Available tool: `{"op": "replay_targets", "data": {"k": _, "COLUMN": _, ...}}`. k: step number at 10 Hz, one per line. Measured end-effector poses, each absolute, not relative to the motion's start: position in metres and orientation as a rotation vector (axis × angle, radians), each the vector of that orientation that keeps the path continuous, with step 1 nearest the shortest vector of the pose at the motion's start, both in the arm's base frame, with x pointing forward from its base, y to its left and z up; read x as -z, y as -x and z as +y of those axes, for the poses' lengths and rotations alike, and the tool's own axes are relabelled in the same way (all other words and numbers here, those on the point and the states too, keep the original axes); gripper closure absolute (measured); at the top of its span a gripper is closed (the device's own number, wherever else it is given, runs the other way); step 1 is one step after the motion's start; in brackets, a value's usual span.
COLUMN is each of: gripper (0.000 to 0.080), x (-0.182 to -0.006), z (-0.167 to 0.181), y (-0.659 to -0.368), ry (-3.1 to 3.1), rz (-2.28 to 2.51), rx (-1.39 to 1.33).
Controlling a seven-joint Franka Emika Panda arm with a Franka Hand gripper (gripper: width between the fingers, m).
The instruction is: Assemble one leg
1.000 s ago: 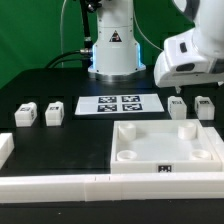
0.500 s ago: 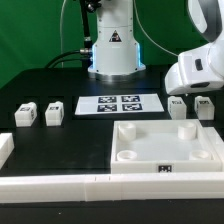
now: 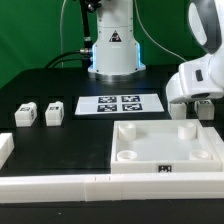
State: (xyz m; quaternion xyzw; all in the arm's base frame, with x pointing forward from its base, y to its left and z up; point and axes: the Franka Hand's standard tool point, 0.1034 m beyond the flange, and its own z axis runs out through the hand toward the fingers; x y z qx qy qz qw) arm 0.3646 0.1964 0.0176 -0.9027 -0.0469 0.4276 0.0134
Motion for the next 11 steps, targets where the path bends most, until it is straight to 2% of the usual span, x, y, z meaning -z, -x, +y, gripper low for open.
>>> {"op": "replay_targets", "data": {"k": 3, "gripper": 0.0151, "x": -0.009, "z": 0.1985, "y": -0.3639, "ry": 2.813, "rz": -0.144, "rx": -1.319}}
{"op": "replay_targets", "data": {"k": 8, "gripper": 0.0151, "x": -0.0062, "z": 0.198, "y": -0.3661, "ry": 2.817, "rz": -0.139, "rx": -1.303}}
{"op": "replay_targets", "data": {"k": 9, "gripper": 0.0274, "x": -0.0062, "z": 0.1981, "y": -0.3661, "ry": 2.817, "rz": -0.139, "rx": -1.303}}
{"op": "replay_targets", "data": {"k": 10, "gripper": 0.0443, "x": -0.0063, "z": 0.1981, "y": -0.3662, "ry": 2.817, "rz": -0.139, "rx": -1.303}}
{"op": "replay_targets", "data": {"k": 11, "gripper": 0.0443, "x": -0.0064, "z": 0.1979, "y": -0.3666, "ry": 2.817, "rz": -0.139, "rx": -1.302}}
